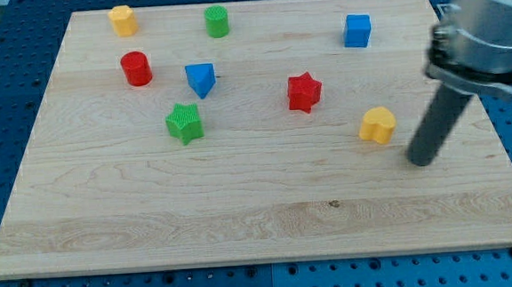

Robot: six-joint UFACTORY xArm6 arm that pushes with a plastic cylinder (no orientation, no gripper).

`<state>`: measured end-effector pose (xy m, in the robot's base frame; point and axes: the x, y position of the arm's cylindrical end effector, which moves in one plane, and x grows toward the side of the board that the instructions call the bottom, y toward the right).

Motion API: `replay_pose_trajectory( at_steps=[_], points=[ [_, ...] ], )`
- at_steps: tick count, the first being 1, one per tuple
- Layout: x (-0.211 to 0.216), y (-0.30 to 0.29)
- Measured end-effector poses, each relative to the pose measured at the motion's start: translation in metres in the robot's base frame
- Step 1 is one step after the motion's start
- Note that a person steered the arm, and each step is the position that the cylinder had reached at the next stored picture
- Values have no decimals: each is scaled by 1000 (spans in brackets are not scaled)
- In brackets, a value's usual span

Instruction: Push the yellow heart to the yellow hexagon

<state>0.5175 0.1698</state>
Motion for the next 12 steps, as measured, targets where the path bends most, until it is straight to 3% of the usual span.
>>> replay_pose_trajectory(
  at_steps=[4,6,7,12],
  points=[
    [-54,-22],
    [-65,19],
    [-96,18],
    [-83,11]
  ],
)
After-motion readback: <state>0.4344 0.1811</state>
